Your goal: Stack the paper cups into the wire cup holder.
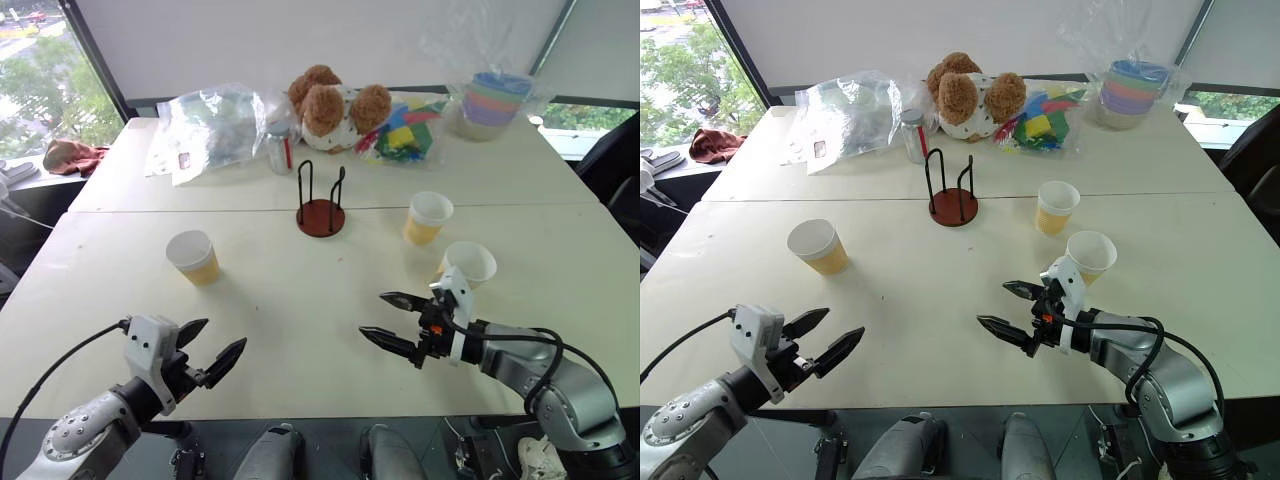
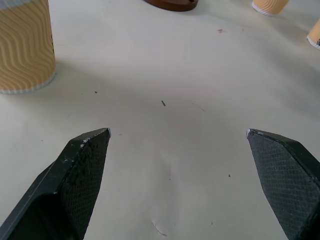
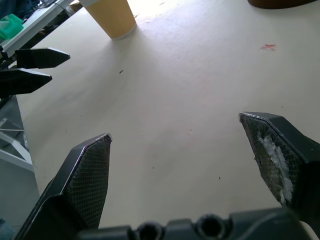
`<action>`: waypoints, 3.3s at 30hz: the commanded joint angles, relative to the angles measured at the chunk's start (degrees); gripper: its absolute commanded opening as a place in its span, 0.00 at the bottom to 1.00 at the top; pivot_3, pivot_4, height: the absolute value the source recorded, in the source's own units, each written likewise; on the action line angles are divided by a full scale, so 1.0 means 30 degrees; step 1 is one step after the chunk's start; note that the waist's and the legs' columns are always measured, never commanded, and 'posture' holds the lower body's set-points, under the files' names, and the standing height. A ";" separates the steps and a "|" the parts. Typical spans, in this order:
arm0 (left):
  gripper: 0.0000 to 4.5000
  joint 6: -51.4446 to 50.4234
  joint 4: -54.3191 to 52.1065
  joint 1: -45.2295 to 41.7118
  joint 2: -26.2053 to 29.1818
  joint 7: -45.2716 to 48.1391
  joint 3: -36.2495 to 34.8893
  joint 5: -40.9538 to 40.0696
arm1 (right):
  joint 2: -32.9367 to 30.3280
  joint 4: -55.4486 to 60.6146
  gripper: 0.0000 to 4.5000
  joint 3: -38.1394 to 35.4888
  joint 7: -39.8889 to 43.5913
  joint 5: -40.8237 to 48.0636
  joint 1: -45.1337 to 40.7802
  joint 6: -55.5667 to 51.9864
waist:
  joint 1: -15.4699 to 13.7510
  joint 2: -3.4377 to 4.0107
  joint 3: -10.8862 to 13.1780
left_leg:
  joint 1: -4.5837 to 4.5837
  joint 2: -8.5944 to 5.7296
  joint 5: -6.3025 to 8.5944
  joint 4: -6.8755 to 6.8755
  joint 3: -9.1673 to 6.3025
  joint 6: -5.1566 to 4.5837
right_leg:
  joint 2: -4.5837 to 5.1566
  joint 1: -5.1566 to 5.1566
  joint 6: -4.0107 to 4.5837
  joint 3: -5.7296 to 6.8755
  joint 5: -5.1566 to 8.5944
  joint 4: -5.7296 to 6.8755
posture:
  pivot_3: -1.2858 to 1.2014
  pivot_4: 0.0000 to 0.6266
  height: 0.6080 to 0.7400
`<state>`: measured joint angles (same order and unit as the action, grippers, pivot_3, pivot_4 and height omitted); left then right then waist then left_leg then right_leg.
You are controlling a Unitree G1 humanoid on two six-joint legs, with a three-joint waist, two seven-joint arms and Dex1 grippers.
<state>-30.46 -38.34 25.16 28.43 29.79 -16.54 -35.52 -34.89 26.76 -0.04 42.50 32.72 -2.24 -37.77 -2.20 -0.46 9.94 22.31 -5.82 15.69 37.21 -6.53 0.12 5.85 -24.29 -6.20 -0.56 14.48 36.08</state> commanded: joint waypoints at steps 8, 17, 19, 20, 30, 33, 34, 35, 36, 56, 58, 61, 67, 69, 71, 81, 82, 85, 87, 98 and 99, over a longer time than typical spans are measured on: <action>1.00 0.0527 -0.0395 0.0019 0.0085 0.0115 -0.0335 0.0030 | 0.0214 0.0222 0.98 0.0116 -0.0325 -0.0574 -0.0132 0.0756 | -0.0001 0.0000 0.0000 | 0.0000 0.0000 0.0000 0.0002 0.0001 0.0001 | 0.0000 0.0000 0.0000 0.0000 0.0000 0.0000 | 0.52 0.24 1.00; 1.00 -0.0142 -0.0357 -0.1341 0.0825 0.0073 -0.0423 -0.0316 | 0.1157 0.0326 0.98 -0.0370 -0.1507 0.0626 -0.1925 -0.0885 | 0.0009 0.0002 0.0000 | -0.0001 0.0000 -0.0002 0.0005 0.0001 0.0004 | -0.0002 -0.0001 0.0006 -0.0001 -0.0004 0.0006 | 0.52 0.24 1.00; 1.00 -0.1173 -0.0598 -0.2181 0.1526 -0.0151 -0.0777 -0.0923 | 0.1127 0.0968 0.98 -0.0566 -0.1693 0.1702 -0.2922 -0.2072 | 0.0018 0.0001 0.0000 | 0.0000 0.0000 -0.0004 0.0007 0.0000 0.0006 | -0.0005 -0.0006 0.0009 -0.0001 -0.0008 0.0011 | 0.52 0.24 1.00; 1.00 -0.1764 -0.0805 -0.2704 0.2038 -0.0157 -0.0925 -0.1354 | 0.1102 0.1262 0.98 -0.0764 -0.1909 0.2335 -0.3462 -0.2747 | 0.0019 0.0002 0.0001 | -0.0001 0.0000 -0.0004 0.0007 -0.0001 0.0006 | -0.0007 -0.0007 0.0011 -0.0001 -0.0009 0.0012 | 0.52 0.24 1.00; 1.00 -0.7725 0.0140 -0.7999 0.9803 0.2198 -0.5889 -0.9937 | 0.4961 -0.1259 0.98 0.2419 -0.6461 0.2188 -1.2258 -0.6025 | 0.0716 0.0005 0.0000 | 0.0005 0.0032 -0.0067 -0.0033 -0.0006 0.0126 | -0.0076 -0.0077 0.0031 -0.0017 -0.0035 0.0051 | 0.52 0.24 1.00; 1.00 -0.8322 0.1290 -0.7394 1.0641 0.3039 -0.8091 -1.0362 | 0.5899 -0.3738 0.98 0.3753 -0.7427 -0.0272 -1.3353 -0.4823 | 0.1059 0.0007 0.0002 | 0.0008 0.0055 -0.0063 -0.0073 -0.0002 0.0178 | -0.0087 -0.0117 0.0029 -0.0027 -0.0035 0.0057 | 0.52 0.24 1.00; 1.00 -0.8415 0.1606 -0.7159 1.0788 0.3296 -0.8722 -1.0196 | 0.6072 -0.4476 0.98 0.3975 -0.7587 -0.0962 -1.3586 -0.4332 | 0.1091 0.0007 0.0002 | 0.0013 0.0067 -0.0054 -0.0072 -0.0001 0.0194 | -0.0091 -0.0127 0.0029 -0.0027 -0.0034 0.0058 | 0.52 0.24 1.00; 1.00 -0.8518 0.1827 -0.6840 1.0877 0.3568 -0.9373 -1.0047 | 0.6310 -0.5310 0.98 0.3999 -0.8006 -0.1656 -1.3873 -0.3925 | 0.1101 0.0012 0.0005 | 0.0019 0.0074 -0.0050 -0.0072 0.0001 0.0202 | -0.0099 -0.0135 0.0029 -0.0027 -0.0034 0.0058 | 0.52 0.24 1.00; 1.00 -0.8737 0.1938 -0.6391 1.0944 0.3907 -1.0125 -1.0003 | 0.6448 -0.6049 0.98 0.4077 -0.8143 -0.2235 -1.4205 -0.3541 | 0.1104 0.0014 0.0006 | 0.0021 0.0076 -0.0049 -0.0073 0.0007 0.0205 | -0.0102 -0.0141 0.0029 -0.0031 -0.0034 0.0058 | 0.52 0.24 1.00; 1.00 -0.8033 0.0642 -0.3593 0.9426 0.4918 -0.9996 -0.8468 | 1.0312 -1.9770 0.44 0.2901 -0.7344 -0.6928 -1.9091 0.3712 | 0.1467 0.0018 0.0008 | 0.0018 0.0108 -0.0051 -0.0077 0.0047 0.0235 | -0.0128 -0.0167 0.0044 -0.0083 -0.0045 0.0087 | 0.52 0.24 1.00; 1.00 -0.7917 0.0601 -0.3790 0.9319 0.4761 -0.9795 -0.8492 | 1.0418 -2.0177 0.21 0.2785 -0.7250 -0.7128 -1.9250 0.4067 | 0.1546 0.0018 0.0008 | 0.0018 0.0107 -0.0050 -0.0076 0.0050 0.0236 | -0.0129 -0.0167 0.0044 -0.0084 -0.0045 0.0085 | 0.52 0.24 1.00; 1.00 -0.7874 0.0498 -0.4211 0.9243 0.4489 -0.9405 -0.8683 | 1.0494 -2.0346 0.01 0.2660 -0.7080 -0.7415 -1.9337 0.4375 | 0.1581 0.0018 0.0008 | 0.0018 0.0110 -0.0051 -0.0075 0.0050 0.0237 | -0.0133 -0.0179 0.0044 -0.0086 -0.0045 0.0101 | 0.52 0.24 1.00; 1.00 -0.8266 0.0629 -0.4873 0.9605 0.4596 -0.9469 -0.9451 | 0.8034 -1.5480 0.01 0.4298 -0.2165 -0.7760 -1.7274 0.5038 | 0.1510 0.0022 0.0010 | 0.0031 0.0119 -0.0048 -0.0076 0.0048 0.0247 | -0.0144 -0.0202 0.0043 -0.0095 -0.0045 0.0120 | 0.52 0.24 1.00; 1.00 -0.8535 0.0511 -0.4628 0.9882 0.4980 -0.9727 -0.9606 | 0.6679 -1.2512 0.01 0.4238 -0.0953 -0.7072 -1.6128 0.3198 | 0.1481 0.0021 0.0010 | 0.0049 0.0118 -0.0039 -0.0074 0.0046 0.0240 | -0.0144 -0.0205 0.0042 -0.0095 -0.0044 0.0104 | 0.52 0.24 1.00; 1.00 -0.8664 0.0424 -0.4398 1.0022 0.5185 -0.9927 -0.9733 | 0.5621 -0.9683 0.01 0.3983 -0.0354 -0.6324 -1.5054 0.1248 | 0.1470 0.0022 0.0011 | 0.0050 0.0117 -0.0034 -0.0068 0.0054 0.0235 | -0.0139 -0.0203 0.0041 -0.0098 -0.0045 0.0096 | 0.52 0.24 1.00; 1.00 -0.8414 0.0828 -0.5037 1.0128 0.5180 -0.8573 -0.9445 | 0.6048 0.0674 0.01 0.3293 -0.3816 -0.3270 -1.0497 -0.7719 | 0.1531 0.0028 0.0014 | 0.0029 0.0170 0.0002 -0.0067 0.0061 0.0180 | -0.0175 -0.0213 0.0083 -0.0110 -0.0068 0.0129 | 0.52 0.24 1.00; 1.00 -0.8396 0.0885 -0.5123 1.0158 0.5222 -0.8455 -0.9386 | 0.6223 0.1161 0.01 0.3349 -0.4145 -0.3148 -1.0388 -0.8174 | 0.1480 0.0026 0.0013 | 0.0029 0.0169 0.0000 -0.0060 0.0061 0.0183 | -0.0176 -0.0210 0.0088 -0.0110 -0.0071 0.0130 | 0.52 0.24 1.00; 1.00 -0.8308 0.1092 -0.5414 1.0239 0.5252 -0.8141 -0.9282 | 0.6446 0.2139 0.01 0.3525 -0.4813 -0.2918 -1.0057 -0.9071 | 0.1325 0.0022 0.0010 | 0.0029 0.0169 0.0000 -0.0052 0.0060 0.0183 | -0.0178 -0.0205 0.0096 -0.0106 -0.0077 0.0129 | 0.52 0.24 1.00; 1.00 -0.8297 0.1196 -0.5608 1.0254 0.5295 -0.7989 -0.9218 | 0.6443 0.2346 0.01 0.3617 -0.5154 -0.2877 -0.9832 -0.9360 | 0.1124 0.0022 0.0010 | 0.0029 0.0169 0.0000 -0.0053 0.0060 0.0184 | -0.0180 -0.0205 0.0096 -0.0103 -0.0077 0.0127 | 0.52 0.24 1.00; 1.00 -0.8073 0.2187 -0.7059 1.0670 0.6054 -0.6645 -0.8644 | 0.5121 0.2956 1.00 0.3297 -0.4722 -0.1731 -0.9448 -1.0057 | 0.1029 0.0019 0.0008 | 0.0029 0.0169 -0.0014 -0.0051 0.0068 0.0207 | -0.0181 -0.0203 0.0096 -0.0105 -0.0077 0.0121 | 0.52 0.24 1.00; 1.00 -0.8048 0.2355 -0.7219 1.0790 0.6267 -0.6508 -0.8581 | 0.4660 0.3143 1.00 0.2850 -0.4126 -0.1052 -0.9499 -1.0476 | 0.1022 0.0019 0.0009 | 0.0029 0.0171 -0.0013 -0.0050 0.0066 0.0204 | -0.0185 -0.0202 0.0096 -0.0104 -0.0077 0.0121 | 0.52 0.24 1.00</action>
<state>-55.68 -31.67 4.42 59.51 47.36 -36.12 -61.67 -19.59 32.59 11.69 27.39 25.94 -29.71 -67.83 0.87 -0.40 9.96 22.39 -5.30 15.67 37.05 -6.33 0.71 5.29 -24.89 -5.91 -0.87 14.25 36.44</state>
